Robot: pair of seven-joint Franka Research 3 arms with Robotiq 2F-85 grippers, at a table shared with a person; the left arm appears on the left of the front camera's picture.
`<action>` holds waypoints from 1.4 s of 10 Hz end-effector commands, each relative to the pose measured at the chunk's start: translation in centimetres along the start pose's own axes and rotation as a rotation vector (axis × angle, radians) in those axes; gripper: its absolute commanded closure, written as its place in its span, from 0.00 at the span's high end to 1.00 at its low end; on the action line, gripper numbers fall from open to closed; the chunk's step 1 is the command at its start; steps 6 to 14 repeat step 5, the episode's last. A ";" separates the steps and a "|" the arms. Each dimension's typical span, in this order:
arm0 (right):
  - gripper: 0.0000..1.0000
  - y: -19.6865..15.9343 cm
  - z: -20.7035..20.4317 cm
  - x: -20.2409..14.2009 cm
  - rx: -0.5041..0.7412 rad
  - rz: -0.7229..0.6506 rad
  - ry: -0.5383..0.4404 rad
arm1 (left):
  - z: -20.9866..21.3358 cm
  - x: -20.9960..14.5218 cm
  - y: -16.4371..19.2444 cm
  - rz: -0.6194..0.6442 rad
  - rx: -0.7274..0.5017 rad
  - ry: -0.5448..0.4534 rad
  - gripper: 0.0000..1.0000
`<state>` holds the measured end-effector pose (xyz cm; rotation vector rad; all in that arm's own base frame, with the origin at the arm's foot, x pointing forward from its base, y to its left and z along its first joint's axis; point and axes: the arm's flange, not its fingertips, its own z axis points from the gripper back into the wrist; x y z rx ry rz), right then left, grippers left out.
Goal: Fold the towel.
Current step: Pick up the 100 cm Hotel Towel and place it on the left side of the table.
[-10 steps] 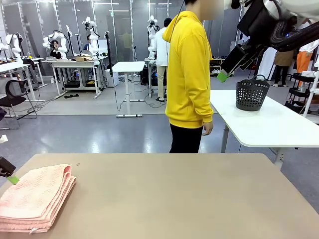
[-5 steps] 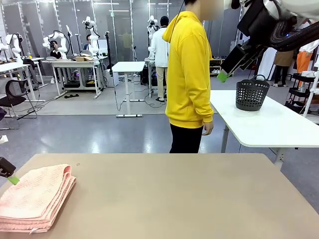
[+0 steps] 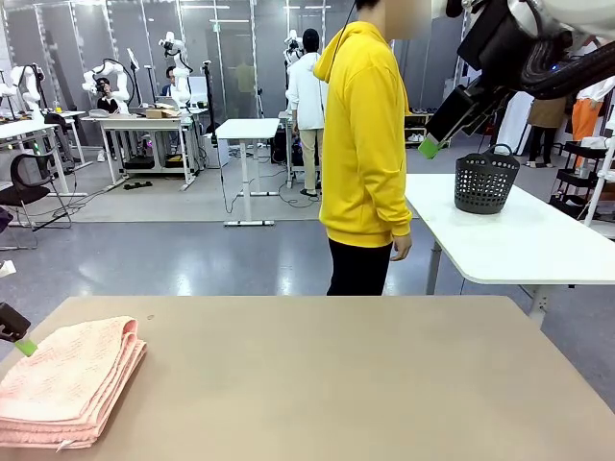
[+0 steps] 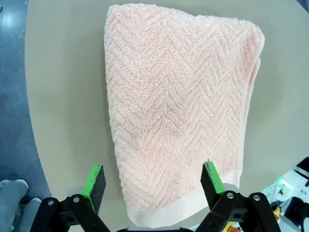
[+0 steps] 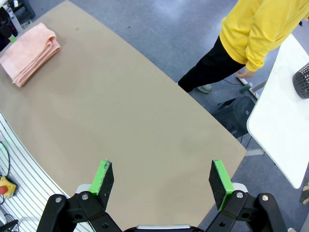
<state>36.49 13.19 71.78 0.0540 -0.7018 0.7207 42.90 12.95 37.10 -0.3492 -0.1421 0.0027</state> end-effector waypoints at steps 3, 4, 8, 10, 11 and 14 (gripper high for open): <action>1.00 0.1 0.2 0.0 -0.004 -0.001 0.008 | 0.1 0.5 0.2 -0.011 -0.007 -0.002 1.00; 1.00 0.1 0.2 0.0 -0.004 -0.001 0.008 | 0.1 0.5 0.2 -0.011 -0.007 -0.002 1.00; 1.00 0.1 0.2 0.0 -0.004 -0.001 0.008 | 0.1 0.5 0.2 -0.011 -0.007 -0.002 1.00; 1.00 0.1 0.2 0.0 -0.004 -0.001 0.008 | 0.1 0.5 0.2 -0.011 -0.007 -0.002 1.00; 1.00 0.1 0.2 0.0 -0.004 -0.001 0.008 | 0.1 0.5 0.2 -0.011 -0.007 -0.002 1.00; 1.00 0.1 0.2 0.0 -0.004 -0.001 0.008 | 0.1 0.5 0.2 -0.011 -0.007 -0.002 1.00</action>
